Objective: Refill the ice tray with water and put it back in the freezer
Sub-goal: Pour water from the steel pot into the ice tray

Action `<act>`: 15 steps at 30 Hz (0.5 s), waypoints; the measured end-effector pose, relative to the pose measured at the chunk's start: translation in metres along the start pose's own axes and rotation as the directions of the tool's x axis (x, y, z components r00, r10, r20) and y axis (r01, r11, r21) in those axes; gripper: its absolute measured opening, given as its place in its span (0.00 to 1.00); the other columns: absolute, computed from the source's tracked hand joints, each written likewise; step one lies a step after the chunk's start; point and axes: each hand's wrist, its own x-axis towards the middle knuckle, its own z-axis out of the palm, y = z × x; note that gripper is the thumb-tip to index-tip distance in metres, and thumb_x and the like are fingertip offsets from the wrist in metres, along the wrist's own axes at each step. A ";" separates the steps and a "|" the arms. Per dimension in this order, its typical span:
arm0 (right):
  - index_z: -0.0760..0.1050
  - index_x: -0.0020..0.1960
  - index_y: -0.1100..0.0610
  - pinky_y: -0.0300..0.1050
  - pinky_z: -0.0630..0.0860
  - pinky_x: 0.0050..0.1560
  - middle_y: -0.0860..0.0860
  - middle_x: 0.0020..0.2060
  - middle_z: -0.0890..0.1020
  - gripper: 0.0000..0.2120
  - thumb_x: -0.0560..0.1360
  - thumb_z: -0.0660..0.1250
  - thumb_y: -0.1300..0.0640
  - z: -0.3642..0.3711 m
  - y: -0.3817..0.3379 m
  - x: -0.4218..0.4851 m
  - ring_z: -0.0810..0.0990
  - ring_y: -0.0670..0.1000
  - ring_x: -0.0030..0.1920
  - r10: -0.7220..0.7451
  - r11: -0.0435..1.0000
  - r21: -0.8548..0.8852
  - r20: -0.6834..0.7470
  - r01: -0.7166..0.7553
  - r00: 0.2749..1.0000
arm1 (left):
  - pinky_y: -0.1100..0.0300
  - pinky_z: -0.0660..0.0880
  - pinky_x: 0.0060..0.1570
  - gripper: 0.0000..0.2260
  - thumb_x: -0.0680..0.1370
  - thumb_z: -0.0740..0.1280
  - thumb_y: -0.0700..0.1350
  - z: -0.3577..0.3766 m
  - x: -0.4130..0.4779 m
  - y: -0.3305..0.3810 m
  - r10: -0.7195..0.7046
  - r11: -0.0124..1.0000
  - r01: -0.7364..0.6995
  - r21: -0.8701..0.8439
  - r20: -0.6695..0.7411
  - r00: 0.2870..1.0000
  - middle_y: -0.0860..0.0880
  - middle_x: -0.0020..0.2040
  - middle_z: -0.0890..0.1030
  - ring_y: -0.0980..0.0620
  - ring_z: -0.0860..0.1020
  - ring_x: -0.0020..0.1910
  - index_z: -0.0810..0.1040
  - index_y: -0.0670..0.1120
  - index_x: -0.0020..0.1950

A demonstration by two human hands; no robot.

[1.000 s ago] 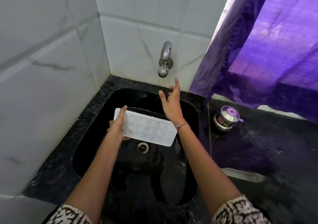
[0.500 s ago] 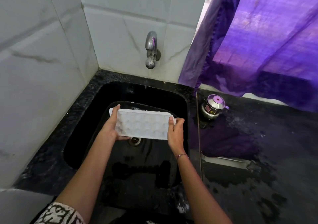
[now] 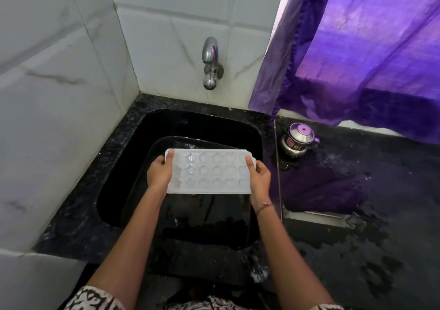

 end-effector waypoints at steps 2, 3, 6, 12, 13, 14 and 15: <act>0.74 0.39 0.55 0.50 0.72 0.42 0.55 0.37 0.74 0.28 0.60 0.72 0.30 -0.007 0.012 0.007 0.72 0.53 0.39 0.092 0.996 0.003 0.013 -0.092 0.996 | 0.48 0.76 0.54 0.20 0.80 0.57 0.59 0.004 -0.002 0.000 0.081 0.996 -0.080 0.029 -0.020 0.997 0.45 0.48 0.80 0.44 0.79 0.50 0.76 0.43 0.49; 0.74 0.40 0.55 0.51 0.72 0.43 0.55 0.38 0.74 0.29 0.60 0.72 0.30 -0.011 0.012 0.008 0.73 0.54 0.40 0.122 0.993 0.002 0.023 -0.122 0.992 | 0.47 0.76 0.54 0.19 0.80 0.56 0.58 0.005 -0.004 -0.001 0.114 0.993 -0.114 0.019 -0.011 0.993 0.46 0.47 0.80 0.44 0.79 0.50 0.75 0.44 0.48; 0.75 0.39 0.58 0.48 0.76 0.43 0.56 0.39 0.79 0.18 0.75 0.66 0.43 -0.026 0.002 0.002 0.78 0.53 0.41 0.173 0.985 -0.015 0.045 -0.172 0.984 | 0.48 0.75 0.53 0.18 0.81 0.55 0.58 0.015 -0.005 -0.006 0.168 0.985 -0.166 -0.053 0.027 0.985 0.49 0.43 0.80 0.47 0.79 0.48 0.75 0.44 0.48; 0.73 0.41 0.51 0.48 0.76 0.49 0.49 0.41 0.79 0.14 0.81 0.56 0.48 -0.051 0.003 0.003 0.78 0.50 0.46 0.082 0.984 -0.151 -0.069 -0.091 0.994 | 0.49 0.73 0.60 0.20 0.82 0.51 0.57 0.039 -0.021 -0.010 0.147 0.988 -0.150 0.024 0.106 0.983 0.50 0.54 0.79 0.48 0.77 0.57 0.74 0.47 0.62; 0.74 0.43 0.52 0.49 0.75 0.52 0.50 0.43 0.79 0.14 0.81 0.55 0.48 -0.054 0.005 0.004 0.78 0.51 0.47 0.068 0.979 -0.185 -0.092 -0.084 0.993 | 0.48 0.72 0.62 0.21 0.82 0.51 0.56 0.044 -0.023 -0.009 0.127 0.991 -0.130 0.021 0.111 0.986 0.49 0.58 0.78 0.47 0.76 0.59 0.73 0.47 0.65; 0.74 0.45 0.53 0.51 0.75 0.53 0.50 0.44 0.79 0.14 0.82 0.54 0.49 -0.058 0.005 0.006 0.78 0.51 0.48 0.055 0.974 -0.215 -0.102 -0.076 0.993 | 0.48 0.71 0.63 0.21 0.82 0.51 0.56 0.049 -0.025 -0.009 0.102 0.995 -0.103 0.001 0.113 0.988 0.49 0.60 0.77 0.47 0.75 0.61 0.72 0.47 0.67; 0.74 0.46 0.55 0.52 0.75 0.54 0.51 0.44 0.79 0.14 0.82 0.54 0.49 -0.063 0.005 0.009 0.77 0.52 0.49 0.049 0.968 -0.241 -0.106 -0.074 0.993 | 0.48 0.71 0.64 0.20 0.82 0.51 0.56 0.054 -0.027 -0.009 0.071 0.997 -0.069 -0.019 0.112 0.991 0.49 0.62 0.77 0.48 0.75 0.62 0.72 0.48 0.67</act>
